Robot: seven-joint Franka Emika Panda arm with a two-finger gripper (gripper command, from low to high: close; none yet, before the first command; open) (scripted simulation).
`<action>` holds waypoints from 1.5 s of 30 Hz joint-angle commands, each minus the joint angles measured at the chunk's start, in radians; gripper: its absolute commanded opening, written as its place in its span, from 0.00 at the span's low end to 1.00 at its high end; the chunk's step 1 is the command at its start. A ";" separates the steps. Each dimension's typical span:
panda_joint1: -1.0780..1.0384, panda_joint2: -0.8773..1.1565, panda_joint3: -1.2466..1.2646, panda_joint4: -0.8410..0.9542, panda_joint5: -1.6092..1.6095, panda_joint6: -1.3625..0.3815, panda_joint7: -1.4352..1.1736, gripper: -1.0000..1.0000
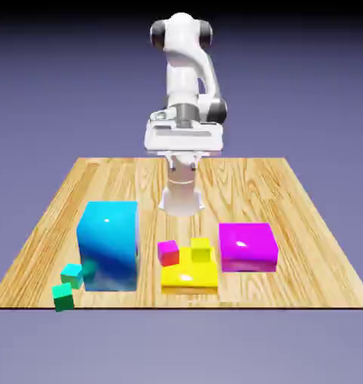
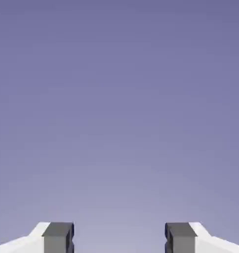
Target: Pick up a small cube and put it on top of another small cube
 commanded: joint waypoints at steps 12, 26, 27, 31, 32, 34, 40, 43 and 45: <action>0.116 0.340 -0.435 0.281 -0.040 -0.311 0.188 0.50; 0.136 0.804 -0.817 0.653 0.220 -0.808 0.355 0.50; 0.125 0.833 -0.818 0.669 0.264 -0.834 0.356 0.50; 0.082 0.948 -0.825 0.732 0.438 -0.939 0.359 0.50; 0.071 0.977 -0.827 0.747 0.481 -0.965 0.359 0.50; 0.050 1.035 -0.830 0.779 0.568 -1.018 0.361 0.50; -0.015 1.209 -0.840 0.872 0.829 -1.175 0.365 0.50; -0.047 1.296 -0.845 0.919 0.959 -1.253 0.367 0.50; -0.069 1.354 -0.848 0.951 1.046 -1.306 0.369 0.50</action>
